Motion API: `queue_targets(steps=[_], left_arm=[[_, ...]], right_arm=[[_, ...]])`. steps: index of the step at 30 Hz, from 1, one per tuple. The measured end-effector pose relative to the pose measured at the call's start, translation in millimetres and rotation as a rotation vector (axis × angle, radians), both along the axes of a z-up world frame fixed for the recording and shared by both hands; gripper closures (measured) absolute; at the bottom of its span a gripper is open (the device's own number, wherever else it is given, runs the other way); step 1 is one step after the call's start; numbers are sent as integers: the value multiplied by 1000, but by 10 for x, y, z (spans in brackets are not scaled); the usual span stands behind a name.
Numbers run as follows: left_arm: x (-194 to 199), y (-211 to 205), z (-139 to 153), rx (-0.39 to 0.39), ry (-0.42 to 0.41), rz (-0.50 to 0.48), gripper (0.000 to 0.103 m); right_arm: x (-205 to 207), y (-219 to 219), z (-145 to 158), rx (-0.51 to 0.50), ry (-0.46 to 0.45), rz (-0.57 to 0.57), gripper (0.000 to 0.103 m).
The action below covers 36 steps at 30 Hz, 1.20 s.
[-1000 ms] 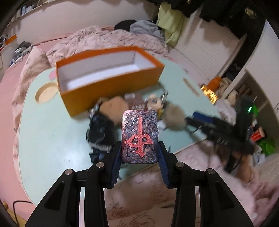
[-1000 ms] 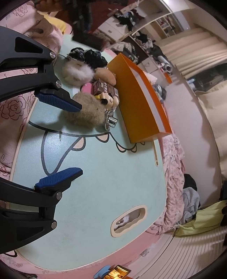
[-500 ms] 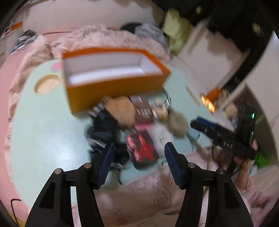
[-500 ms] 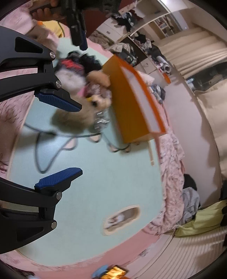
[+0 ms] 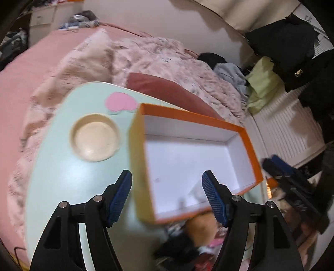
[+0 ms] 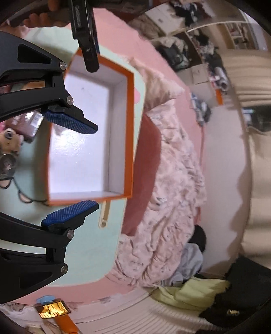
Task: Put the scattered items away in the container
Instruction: 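Reach the right gripper into the box and grasp the clear plastic bag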
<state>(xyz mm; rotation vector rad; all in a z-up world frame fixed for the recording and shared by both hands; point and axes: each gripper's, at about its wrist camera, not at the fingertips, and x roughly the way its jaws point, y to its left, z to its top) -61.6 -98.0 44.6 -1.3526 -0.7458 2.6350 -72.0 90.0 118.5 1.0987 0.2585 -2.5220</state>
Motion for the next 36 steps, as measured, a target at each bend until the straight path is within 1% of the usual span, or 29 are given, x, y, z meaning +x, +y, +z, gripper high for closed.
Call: queue_targets(steps=[2,4,5,7,9,14,15,16,18,19,20,22,24,27,33,34,36], left_arm=[[-94,51,-12,-40,-6,-6,33],[-161,72,-41,-47,-17,-9,33],[-195,82,-73,-45,-30,-12,33],[-212,93,-134,-28,-47,-24,33],[-196,97,-170,-19,-46,-25,33],[-119,42,-129,29,-7,-6,33],[-90,40,-89,21,3,1,33],[-56,48,-35,-3,16,11,33],[10,102,115,-97,43,17,33],[33,154,190,-147,50,0,33],[27,187,245,-179,51,-19,33],[41,242,321,-220,45,-45,32],[45,263,354,-255,39,-47,32],[95,217,359,-319,43,-3,32],[132,147,261,-355,7,26,32],[132,135,251,-356,0,26,32],[135,107,238,-334,-8,21,32]], right_arm=[[-53,-59,-137,43,-37,-10,37],[-31,-89,-291,65,-82,-20,37],[-2,-88,-337,70,-85,-24,37],[62,-77,-378,69,-62,-32,36],[95,-73,-385,65,-54,-29,36],[126,-125,-366,105,-14,-27,36],[134,-142,-361,113,-5,-28,36],[153,-155,-355,123,8,-29,36],[193,-186,-338,137,27,-21,36],[201,-201,-330,139,29,-16,36],[209,-218,-322,142,32,-10,36],[240,-256,-312,157,48,0,36],[268,-291,-309,177,69,7,36],[298,-339,-301,191,89,17,36],[351,-412,-280,217,121,34,36],[354,-417,-278,217,119,38,36],[363,-438,-271,215,113,51,36]])
